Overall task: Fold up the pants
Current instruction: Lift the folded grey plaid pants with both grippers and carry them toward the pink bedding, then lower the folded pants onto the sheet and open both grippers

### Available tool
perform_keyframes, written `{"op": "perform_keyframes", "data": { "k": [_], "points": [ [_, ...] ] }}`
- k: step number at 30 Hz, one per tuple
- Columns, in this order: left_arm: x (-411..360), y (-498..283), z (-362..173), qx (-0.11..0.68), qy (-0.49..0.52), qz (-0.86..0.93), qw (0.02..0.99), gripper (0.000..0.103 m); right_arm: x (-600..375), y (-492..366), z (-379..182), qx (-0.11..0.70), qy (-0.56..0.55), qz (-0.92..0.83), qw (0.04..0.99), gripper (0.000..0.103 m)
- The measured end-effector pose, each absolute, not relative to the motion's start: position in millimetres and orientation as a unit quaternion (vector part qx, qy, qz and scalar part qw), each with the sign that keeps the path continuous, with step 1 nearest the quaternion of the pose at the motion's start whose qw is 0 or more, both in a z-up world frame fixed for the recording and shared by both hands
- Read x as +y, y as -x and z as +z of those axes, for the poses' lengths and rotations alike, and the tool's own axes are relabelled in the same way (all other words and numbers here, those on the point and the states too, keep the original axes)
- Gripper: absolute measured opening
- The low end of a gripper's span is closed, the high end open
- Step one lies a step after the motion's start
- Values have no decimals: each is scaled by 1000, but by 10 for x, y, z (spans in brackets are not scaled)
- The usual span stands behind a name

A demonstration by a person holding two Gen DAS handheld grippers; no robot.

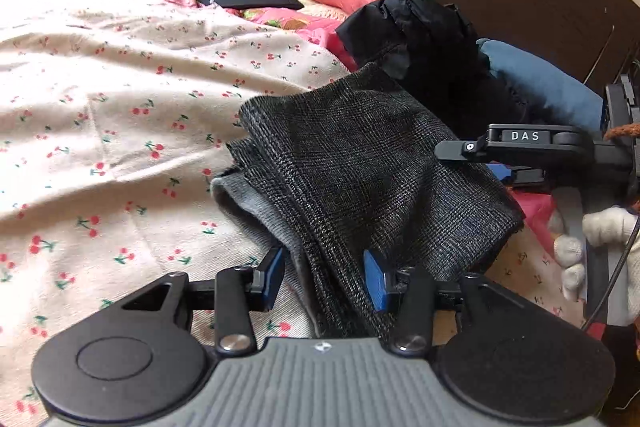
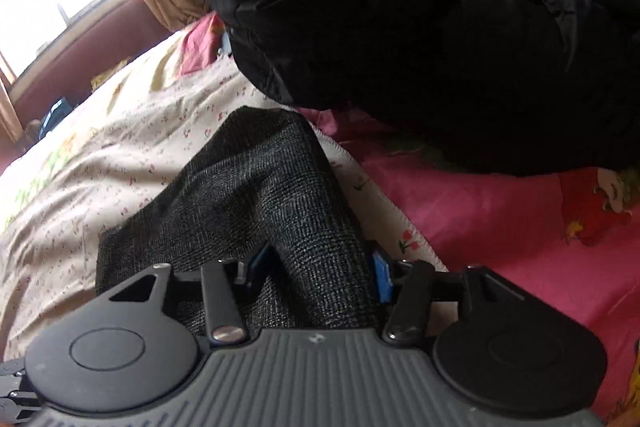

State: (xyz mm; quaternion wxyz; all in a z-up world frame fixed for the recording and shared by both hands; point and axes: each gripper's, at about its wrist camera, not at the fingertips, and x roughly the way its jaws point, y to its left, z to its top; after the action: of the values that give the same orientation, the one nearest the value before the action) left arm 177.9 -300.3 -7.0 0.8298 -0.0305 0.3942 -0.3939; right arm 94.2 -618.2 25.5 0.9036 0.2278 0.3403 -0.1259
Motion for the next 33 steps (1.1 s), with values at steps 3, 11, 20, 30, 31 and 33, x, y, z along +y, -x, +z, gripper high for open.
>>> {"op": "perform_keyframes", "data": {
  "k": [3,11,20,30,31,33],
  "points": [
    [-2804,-1638,123,344,3,-372,862,57,-6138,-676,421,282,-190,-185,922,52],
    [-3346,-1830,309,271,-16,-364,891,58,-5764,-976,574,226,-134,-90,961,50],
    [-3398,-1796,-63,331,-16,-329,884,61,-6011,-1240,150,300,-139,-114,937,26],
    [-3541,-996,-184,366,-11,-318,875,61,-5792,-516,218,354,-94,-102,925,31],
    [-3573,-930,-191,361,-33,-318,876,61,-5818,-473,200,357,-100,-109,922,28],
    [-3552,-865,-133,369,-40,-328,869,61,-5818,-428,336,344,-126,-121,922,30]
  ]
}}
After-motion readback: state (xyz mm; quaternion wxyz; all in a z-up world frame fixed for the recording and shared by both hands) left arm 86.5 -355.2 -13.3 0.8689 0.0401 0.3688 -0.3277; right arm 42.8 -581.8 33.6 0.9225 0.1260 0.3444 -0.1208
